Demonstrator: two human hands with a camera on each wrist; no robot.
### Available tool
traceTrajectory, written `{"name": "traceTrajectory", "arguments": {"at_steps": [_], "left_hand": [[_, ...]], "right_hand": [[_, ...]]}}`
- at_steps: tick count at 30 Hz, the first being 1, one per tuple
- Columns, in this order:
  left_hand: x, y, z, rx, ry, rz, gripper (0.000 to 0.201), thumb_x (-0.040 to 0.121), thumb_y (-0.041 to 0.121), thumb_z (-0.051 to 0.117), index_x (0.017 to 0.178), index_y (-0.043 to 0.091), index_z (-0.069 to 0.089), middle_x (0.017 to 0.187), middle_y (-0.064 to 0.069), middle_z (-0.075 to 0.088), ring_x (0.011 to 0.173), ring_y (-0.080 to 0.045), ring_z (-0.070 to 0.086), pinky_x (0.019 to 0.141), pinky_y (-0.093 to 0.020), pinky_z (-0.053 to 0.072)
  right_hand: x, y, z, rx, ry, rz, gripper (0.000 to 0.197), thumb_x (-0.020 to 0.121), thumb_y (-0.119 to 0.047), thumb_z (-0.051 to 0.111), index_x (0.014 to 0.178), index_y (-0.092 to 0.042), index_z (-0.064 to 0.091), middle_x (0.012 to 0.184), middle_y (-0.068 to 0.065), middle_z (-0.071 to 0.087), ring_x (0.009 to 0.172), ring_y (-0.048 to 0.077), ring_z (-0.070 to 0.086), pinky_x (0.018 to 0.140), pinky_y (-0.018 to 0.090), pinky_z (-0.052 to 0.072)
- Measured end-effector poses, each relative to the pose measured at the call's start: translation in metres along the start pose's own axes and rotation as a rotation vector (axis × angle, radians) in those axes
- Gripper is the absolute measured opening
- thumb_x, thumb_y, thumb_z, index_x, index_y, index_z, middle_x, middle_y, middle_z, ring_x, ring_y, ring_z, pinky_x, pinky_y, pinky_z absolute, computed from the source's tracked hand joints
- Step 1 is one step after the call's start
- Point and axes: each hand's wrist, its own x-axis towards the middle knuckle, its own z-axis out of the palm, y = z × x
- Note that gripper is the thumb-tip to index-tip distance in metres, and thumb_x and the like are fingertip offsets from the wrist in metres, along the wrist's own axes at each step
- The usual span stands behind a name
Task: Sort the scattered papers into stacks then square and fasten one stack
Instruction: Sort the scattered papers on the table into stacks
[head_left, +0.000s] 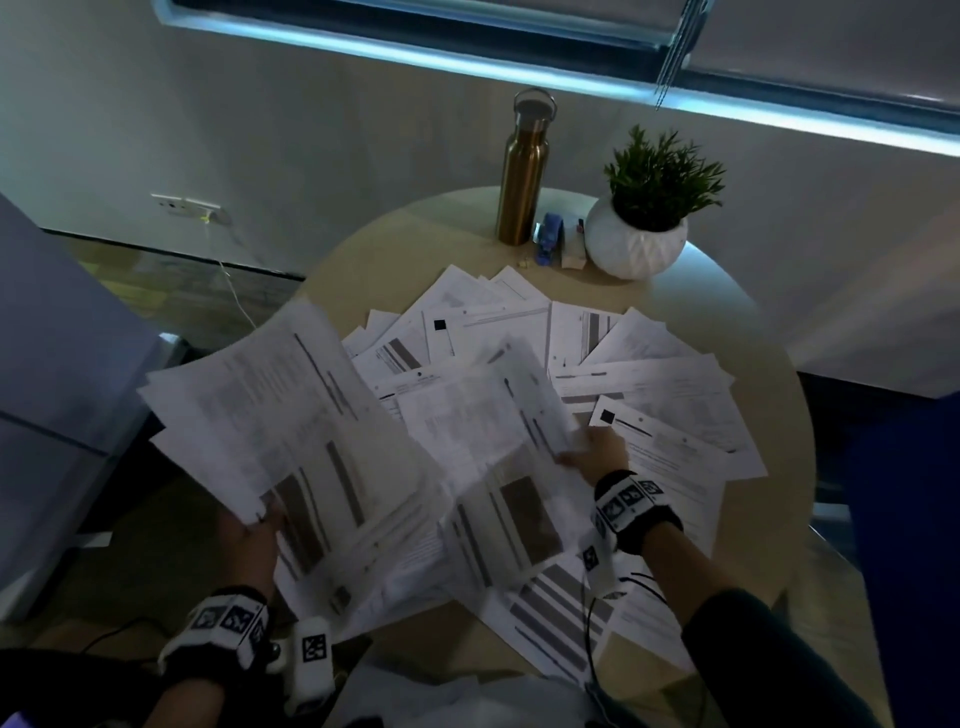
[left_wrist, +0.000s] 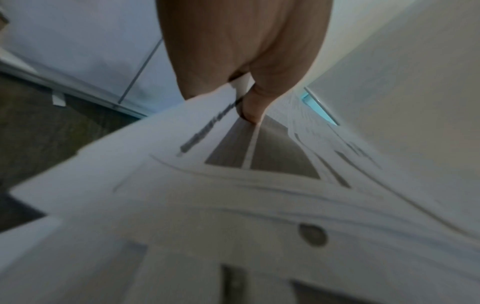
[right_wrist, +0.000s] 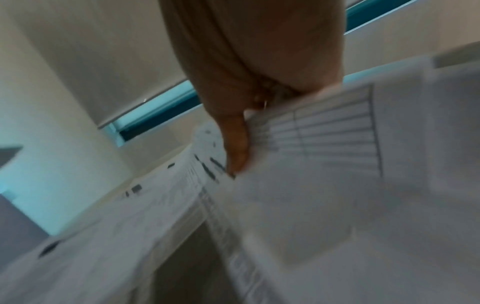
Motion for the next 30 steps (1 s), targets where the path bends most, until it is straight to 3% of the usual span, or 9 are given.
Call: {"name": "traceTrajectory", "arguments": {"at_steps": [2,5,10,16,18,20,23,26,30], "left_hand": [[0.0,0.009,0.004,0.024,0.016,0.06,0.046,0.09,0.017,0.058,0.134,0.012,0.045,0.131,-0.009,0.053,0.121,-0.031,0.049,0.107,-0.05,0.036],[0.004,0.019,0.016,0.053,0.018,0.095,0.041,0.09,0.014,0.058,0.129,0.009,0.048,0.125,-0.009,0.056,0.118,-0.03,0.052,0.103,-0.046,0.04],[0.004,0.026,0.051,0.249,-0.052,0.234,0.036,0.091,0.016,0.054,0.126,0.015,0.049,0.12,-0.008,0.059,0.111,-0.028,0.056,0.098,-0.046,0.044],[-0.012,0.038,0.098,0.247,-0.178,0.324,0.036,0.089,0.004,0.052,0.125,0.004,0.051,0.116,-0.014,0.06,0.105,-0.027,0.055,0.09,-0.031,0.04],[-0.006,0.037,0.111,0.135,-0.239,0.17,0.032,0.093,0.014,0.051,0.124,0.004,0.052,0.114,-0.013,0.06,0.101,-0.027,0.055,0.091,-0.035,0.042],[0.0,0.032,0.117,0.029,-0.327,-0.009,0.032,0.097,0.02,0.044,0.115,-0.005,0.055,0.111,-0.028,0.058,0.099,-0.041,0.054,0.092,-0.04,0.049],[-0.009,0.032,0.12,0.021,-0.438,-0.09,0.026,0.098,0.008,0.038,0.084,-0.004,0.057,0.085,-0.027,0.054,0.079,-0.039,0.052,0.067,-0.023,0.052],[-0.016,0.027,0.119,0.061,-0.405,-0.095,0.037,0.099,0.019,0.039,0.125,-0.004,0.05,0.123,-0.013,0.054,0.115,-0.028,0.05,0.097,-0.038,0.041],[-0.013,0.015,0.114,0.025,-0.483,-0.147,0.062,0.091,0.056,0.038,0.139,0.018,0.043,0.147,-0.007,0.041,0.128,-0.027,0.044,0.113,-0.048,0.029]], "right_hand": [[-0.005,0.005,-0.015,0.13,0.198,-0.053,0.027,0.069,-0.022,0.079,0.077,-0.001,0.066,0.076,0.02,0.066,0.074,0.029,0.061,0.061,0.031,0.042],[-0.021,0.012,-0.042,0.427,0.42,-0.059,0.025,0.073,-0.021,0.077,0.072,0.0,0.063,0.068,0.019,0.062,0.055,0.025,0.056,0.049,0.022,0.039],[-0.046,0.012,-0.079,0.954,0.378,-0.016,0.01,0.082,-0.015,0.07,0.082,-0.008,0.064,0.075,0.002,0.063,0.064,0.013,0.058,0.045,0.012,0.051],[-0.052,0.019,-0.087,0.91,0.287,-0.051,0.015,0.081,-0.014,0.07,0.09,-0.003,0.066,0.072,0.005,0.064,0.048,0.004,0.062,0.043,0.013,0.05],[-0.054,0.023,-0.082,0.815,0.207,-0.056,0.017,0.08,-0.014,0.071,0.088,-0.001,0.066,0.071,0.009,0.066,0.053,0.013,0.065,0.045,0.019,0.053],[-0.053,0.029,-0.07,0.696,0.171,-0.058,0.021,0.078,-0.016,0.073,0.089,0.001,0.067,0.076,0.015,0.068,0.066,0.026,0.066,0.057,0.031,0.058],[-0.048,0.041,-0.043,0.502,0.146,0.013,0.031,0.074,-0.019,0.077,0.095,0.002,0.068,0.088,0.019,0.069,0.08,0.031,0.067,0.074,0.045,0.058],[-0.041,0.054,-0.019,0.448,0.125,0.088,0.036,0.07,-0.019,0.08,0.097,0.001,0.066,0.091,0.017,0.068,0.088,0.032,0.066,0.078,0.042,0.056],[-0.035,0.065,-0.003,0.342,-0.061,0.197,0.042,0.067,-0.019,0.083,0.096,0.0,0.06,0.097,0.016,0.063,0.092,0.031,0.062,0.079,0.038,0.053]]}}
